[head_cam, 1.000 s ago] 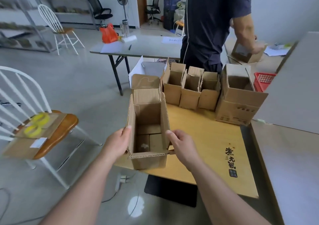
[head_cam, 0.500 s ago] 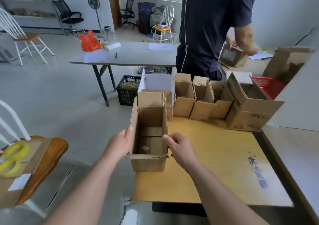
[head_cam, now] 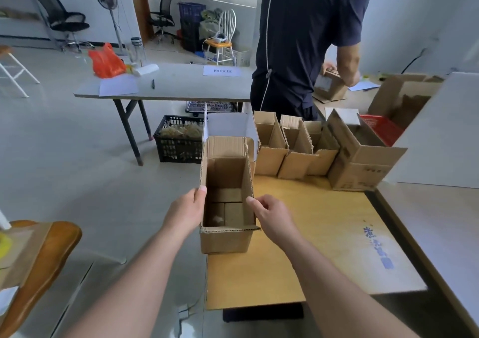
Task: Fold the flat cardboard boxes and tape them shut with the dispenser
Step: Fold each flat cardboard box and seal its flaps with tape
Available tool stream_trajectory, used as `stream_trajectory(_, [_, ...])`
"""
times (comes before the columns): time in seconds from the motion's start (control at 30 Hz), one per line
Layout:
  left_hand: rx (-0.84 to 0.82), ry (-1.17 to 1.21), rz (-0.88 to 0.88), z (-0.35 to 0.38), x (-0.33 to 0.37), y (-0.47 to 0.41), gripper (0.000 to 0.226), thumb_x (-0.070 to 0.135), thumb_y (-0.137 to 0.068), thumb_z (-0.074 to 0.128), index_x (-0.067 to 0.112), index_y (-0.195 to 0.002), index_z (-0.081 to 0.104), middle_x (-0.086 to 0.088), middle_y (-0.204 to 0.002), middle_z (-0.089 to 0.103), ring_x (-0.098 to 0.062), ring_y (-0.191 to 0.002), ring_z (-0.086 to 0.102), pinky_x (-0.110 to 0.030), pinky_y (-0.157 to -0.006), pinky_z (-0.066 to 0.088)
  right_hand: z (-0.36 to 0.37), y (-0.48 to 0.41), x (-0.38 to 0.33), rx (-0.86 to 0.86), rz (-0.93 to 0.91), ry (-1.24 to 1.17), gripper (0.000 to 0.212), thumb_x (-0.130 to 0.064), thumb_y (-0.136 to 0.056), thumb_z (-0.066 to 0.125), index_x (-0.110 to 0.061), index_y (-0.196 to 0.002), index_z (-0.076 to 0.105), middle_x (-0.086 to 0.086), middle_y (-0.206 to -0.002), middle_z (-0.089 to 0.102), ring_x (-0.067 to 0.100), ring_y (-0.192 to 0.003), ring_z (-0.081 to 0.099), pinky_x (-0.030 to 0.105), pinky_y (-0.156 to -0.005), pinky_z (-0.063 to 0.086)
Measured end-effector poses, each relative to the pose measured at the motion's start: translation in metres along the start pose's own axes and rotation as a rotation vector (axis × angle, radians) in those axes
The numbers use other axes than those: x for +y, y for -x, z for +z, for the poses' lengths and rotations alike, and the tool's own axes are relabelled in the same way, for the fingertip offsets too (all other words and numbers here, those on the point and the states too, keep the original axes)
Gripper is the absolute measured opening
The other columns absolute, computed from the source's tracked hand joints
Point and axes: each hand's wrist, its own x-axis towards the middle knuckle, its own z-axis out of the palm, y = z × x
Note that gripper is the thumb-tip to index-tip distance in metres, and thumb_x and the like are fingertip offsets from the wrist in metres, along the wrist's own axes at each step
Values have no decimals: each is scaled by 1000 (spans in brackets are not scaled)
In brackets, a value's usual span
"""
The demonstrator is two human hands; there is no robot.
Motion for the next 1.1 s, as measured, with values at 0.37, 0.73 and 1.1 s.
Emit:
stream_trajectory(0.37, [30, 16, -1, -4, 5, 23, 60, 54, -99, 27, 17, -147, 35, -10, -148, 42, -31, -136, 37, -41, -106, 32, -24, 27, 4, 77, -3, 115, 32, -39, -99, 43, -13, -102, 61, 5, -93, 63, 24, -86, 56, 32, -67, 43])
stream_trajectory(0.73, [319, 14, 380, 78, 78, 149, 43, 30, -93, 56, 11, -131, 53, -11, -128, 54, -28, -116, 51, -42, -91, 46, -126, 135, 78, 331, -156, 446, 34, -30, -99, 45, -23, -132, 51, -5, -130, 50, 17, -102, 58, 29, -71, 45])
stream_trajectory(1.1, [-76, -186, 608, 252, 172, 297, 43, 44, -94, 50, 20, -129, 49, 1, -125, 53, -18, -114, 50, -31, -85, 45, -263, 299, 233, 522, 93, 515, 31, -31, -100, 40, -21, -123, 57, -4, -123, 54, 19, -101, 58, 26, -77, 38])
